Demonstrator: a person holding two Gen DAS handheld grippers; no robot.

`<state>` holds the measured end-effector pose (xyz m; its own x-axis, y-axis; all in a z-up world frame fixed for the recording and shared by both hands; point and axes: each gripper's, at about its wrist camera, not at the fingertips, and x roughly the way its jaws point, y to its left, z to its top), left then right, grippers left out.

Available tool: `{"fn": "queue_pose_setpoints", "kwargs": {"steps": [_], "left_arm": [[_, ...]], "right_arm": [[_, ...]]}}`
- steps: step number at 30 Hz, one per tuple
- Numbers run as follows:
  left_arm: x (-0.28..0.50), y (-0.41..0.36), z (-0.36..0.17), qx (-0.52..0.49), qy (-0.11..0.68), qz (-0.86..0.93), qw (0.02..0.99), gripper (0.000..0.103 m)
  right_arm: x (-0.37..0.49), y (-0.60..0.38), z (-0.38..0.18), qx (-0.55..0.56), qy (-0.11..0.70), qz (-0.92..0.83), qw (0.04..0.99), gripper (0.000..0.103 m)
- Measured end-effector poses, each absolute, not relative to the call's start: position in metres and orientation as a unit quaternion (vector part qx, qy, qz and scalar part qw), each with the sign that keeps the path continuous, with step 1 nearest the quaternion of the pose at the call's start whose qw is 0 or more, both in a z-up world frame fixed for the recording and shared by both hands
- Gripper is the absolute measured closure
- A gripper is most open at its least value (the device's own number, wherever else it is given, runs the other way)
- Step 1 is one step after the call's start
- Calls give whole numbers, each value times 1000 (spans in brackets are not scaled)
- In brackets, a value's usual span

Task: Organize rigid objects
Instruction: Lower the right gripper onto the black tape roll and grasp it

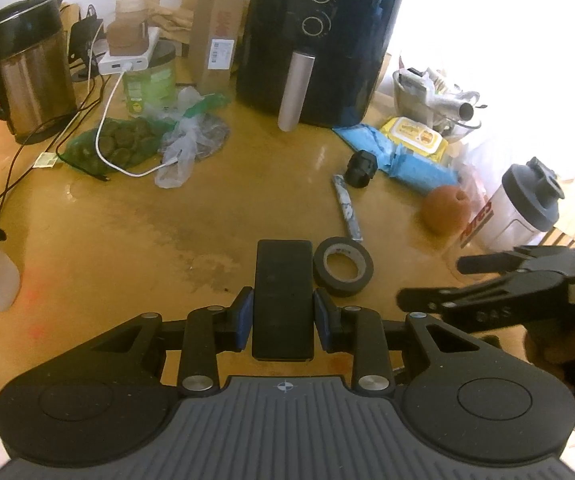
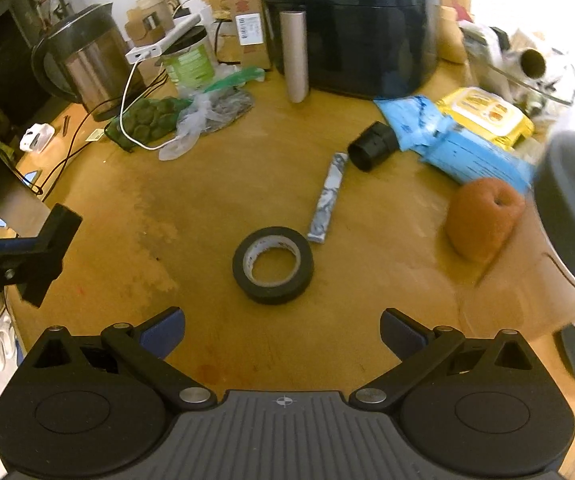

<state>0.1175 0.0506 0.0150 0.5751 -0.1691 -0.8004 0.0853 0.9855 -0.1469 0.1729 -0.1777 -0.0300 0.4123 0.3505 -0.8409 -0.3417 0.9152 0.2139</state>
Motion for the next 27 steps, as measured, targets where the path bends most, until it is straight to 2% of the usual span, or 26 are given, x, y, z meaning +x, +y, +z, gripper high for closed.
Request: {"fn": "queue_pose_setpoints", "kwargs": {"steps": [27], "left_arm": [[67,91,13,-97,477,-14,874,72]], "right_arm": [[232,-121,-90,-57,544,212,810,0]]}}
